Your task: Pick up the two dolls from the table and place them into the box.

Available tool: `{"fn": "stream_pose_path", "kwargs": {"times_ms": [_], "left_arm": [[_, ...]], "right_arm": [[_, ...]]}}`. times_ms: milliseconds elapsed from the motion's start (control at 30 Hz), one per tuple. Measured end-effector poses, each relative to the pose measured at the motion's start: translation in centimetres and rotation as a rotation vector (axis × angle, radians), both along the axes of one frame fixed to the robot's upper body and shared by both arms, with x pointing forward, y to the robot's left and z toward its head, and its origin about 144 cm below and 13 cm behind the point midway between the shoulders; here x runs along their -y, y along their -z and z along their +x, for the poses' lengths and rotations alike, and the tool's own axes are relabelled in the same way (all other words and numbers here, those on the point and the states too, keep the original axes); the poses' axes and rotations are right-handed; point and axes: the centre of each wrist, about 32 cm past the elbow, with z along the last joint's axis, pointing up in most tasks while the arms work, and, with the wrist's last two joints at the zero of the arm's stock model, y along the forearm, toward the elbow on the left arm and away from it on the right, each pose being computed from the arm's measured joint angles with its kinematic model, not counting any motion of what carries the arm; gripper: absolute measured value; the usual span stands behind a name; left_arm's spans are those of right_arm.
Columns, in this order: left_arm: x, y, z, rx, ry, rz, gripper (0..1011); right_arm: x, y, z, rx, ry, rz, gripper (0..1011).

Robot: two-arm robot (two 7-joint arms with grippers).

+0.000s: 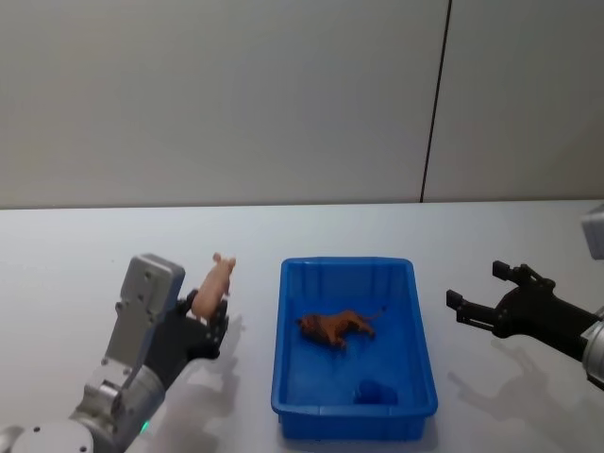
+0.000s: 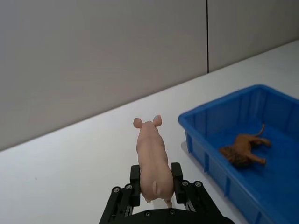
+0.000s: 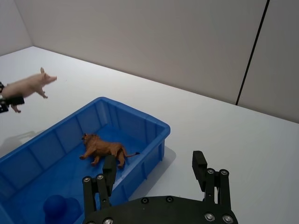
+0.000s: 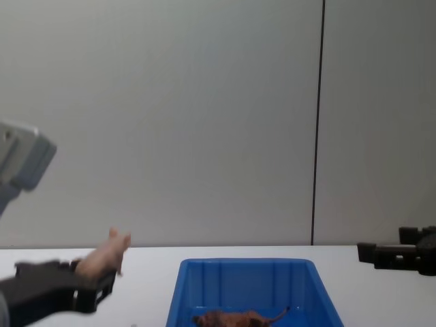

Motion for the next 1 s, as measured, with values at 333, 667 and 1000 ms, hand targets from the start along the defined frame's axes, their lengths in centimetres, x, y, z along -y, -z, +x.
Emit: {"fn": "stream_pose_path", "kwargs": {"times_ms": [333, 667, 1000], "left_arm": [[1.5, -2.5, 1.1, 0.104, 0.087, -0.014, 397], [4.3, -2.8, 1.9, 0.131, 0.184, -0.045, 397], [6.2, -2.1, 2.0, 0.108, 0.239, -0.058, 397]], "right_arm": [[0.0, 0.0, 0.0, 0.000, 0.000, 0.000, 1001], [0.0, 0.0, 0.0, 0.000, 0.000, 0.000, 1001], [0.0, 0.0, 0.0, 0.000, 0.000, 0.000, 1001]]}}
